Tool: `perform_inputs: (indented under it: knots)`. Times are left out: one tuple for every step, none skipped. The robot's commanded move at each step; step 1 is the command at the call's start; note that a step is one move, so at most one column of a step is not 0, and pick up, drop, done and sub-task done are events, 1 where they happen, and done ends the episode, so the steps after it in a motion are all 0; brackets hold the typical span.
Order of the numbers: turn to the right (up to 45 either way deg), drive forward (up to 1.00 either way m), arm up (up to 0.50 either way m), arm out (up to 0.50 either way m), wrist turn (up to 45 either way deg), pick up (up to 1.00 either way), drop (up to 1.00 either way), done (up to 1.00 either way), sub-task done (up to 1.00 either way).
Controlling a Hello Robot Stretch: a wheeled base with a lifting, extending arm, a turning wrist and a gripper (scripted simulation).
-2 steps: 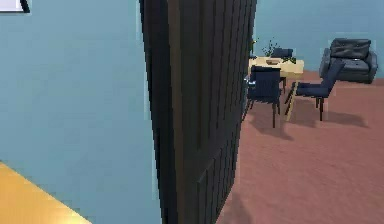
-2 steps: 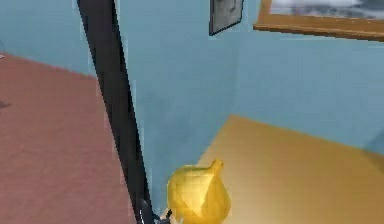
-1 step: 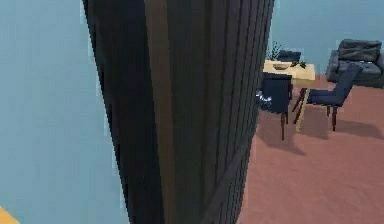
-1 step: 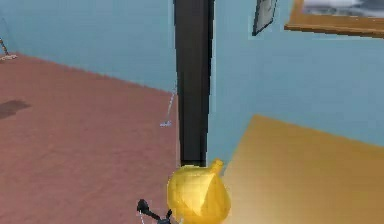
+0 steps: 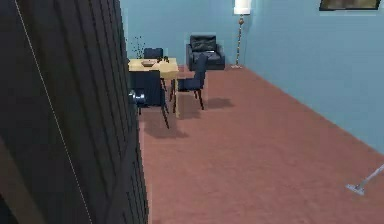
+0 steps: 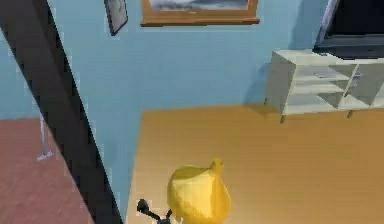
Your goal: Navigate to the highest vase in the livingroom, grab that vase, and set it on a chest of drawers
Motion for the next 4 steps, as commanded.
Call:
perform_inputs:
  knots:
    - [0.0,1.0,0.0,0.0,0.0,0.0,0.0,0.0,0.0]
    - [3.0,0.0,0.0,0.0,0.0,0.0,0.0,0.0,0.0]
    - [0.0,0.3,0.0,0.0,0.0,0.0,0.0,0.0,0.0]
    - [24.0,0.0,0.0,0.0,0.0,0.0,0.0,0.0,0.0]
